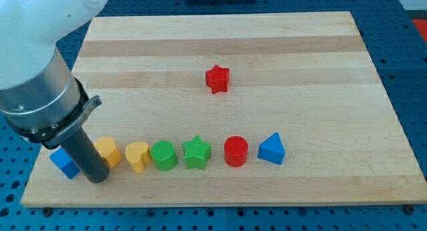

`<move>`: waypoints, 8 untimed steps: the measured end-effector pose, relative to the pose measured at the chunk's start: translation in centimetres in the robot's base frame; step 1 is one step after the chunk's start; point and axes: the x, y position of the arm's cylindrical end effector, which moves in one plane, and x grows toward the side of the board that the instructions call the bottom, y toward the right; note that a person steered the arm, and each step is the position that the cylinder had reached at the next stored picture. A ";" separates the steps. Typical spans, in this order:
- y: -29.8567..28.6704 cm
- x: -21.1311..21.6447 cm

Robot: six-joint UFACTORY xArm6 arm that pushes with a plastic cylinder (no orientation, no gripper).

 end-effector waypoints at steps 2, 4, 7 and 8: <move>0.8 -0.6; 1.6 -4.2; 1.6 -3.3; 1.6 -1.6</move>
